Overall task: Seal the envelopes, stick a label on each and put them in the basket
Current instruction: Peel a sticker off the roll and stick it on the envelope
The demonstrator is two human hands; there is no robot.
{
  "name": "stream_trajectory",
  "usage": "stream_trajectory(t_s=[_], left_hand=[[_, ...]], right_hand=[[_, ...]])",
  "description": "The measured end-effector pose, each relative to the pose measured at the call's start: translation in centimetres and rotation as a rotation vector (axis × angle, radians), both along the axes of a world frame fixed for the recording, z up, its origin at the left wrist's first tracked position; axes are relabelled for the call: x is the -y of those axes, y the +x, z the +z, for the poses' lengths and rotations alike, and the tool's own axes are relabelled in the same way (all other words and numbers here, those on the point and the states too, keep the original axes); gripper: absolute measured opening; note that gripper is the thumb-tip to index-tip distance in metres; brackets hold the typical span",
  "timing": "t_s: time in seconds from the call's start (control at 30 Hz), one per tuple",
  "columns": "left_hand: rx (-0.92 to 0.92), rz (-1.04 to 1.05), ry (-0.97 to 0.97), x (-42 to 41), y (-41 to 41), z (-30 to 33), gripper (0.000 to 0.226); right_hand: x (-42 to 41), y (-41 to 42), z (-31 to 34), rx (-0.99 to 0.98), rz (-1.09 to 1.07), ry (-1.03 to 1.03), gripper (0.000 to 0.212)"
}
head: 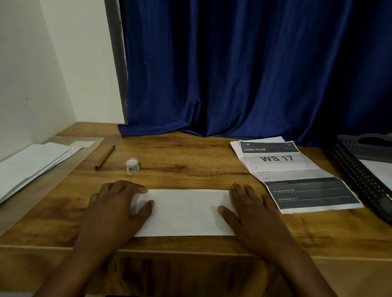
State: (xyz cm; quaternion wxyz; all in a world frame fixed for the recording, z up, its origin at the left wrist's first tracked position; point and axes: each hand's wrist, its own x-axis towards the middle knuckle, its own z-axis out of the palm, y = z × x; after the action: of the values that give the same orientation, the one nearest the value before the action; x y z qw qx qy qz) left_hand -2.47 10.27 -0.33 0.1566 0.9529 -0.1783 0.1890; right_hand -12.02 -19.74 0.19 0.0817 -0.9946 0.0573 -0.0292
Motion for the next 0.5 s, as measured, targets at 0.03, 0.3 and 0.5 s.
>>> stream_trajectory(t_s=[0.03, 0.3, 0.5], left_hand=[[0.010, 0.000, 0.007, 0.0, 0.0, 0.0, 0.043], [-0.166, -0.028, -0.228, -0.8, 2.0, 1.1, 0.054], [-0.302, -0.003, -0.328, -2.1, 7.6, 3.8, 0.094]], right_hand=[[0.0, 0.0, 0.0, -0.006, 0.008, 0.003, 0.083], [0.1, 0.2, -0.4, 0.008, 0.024, 0.018, 0.107], [0.2, 0.4, -0.6, -0.017, 0.017, 0.000, 0.089]])
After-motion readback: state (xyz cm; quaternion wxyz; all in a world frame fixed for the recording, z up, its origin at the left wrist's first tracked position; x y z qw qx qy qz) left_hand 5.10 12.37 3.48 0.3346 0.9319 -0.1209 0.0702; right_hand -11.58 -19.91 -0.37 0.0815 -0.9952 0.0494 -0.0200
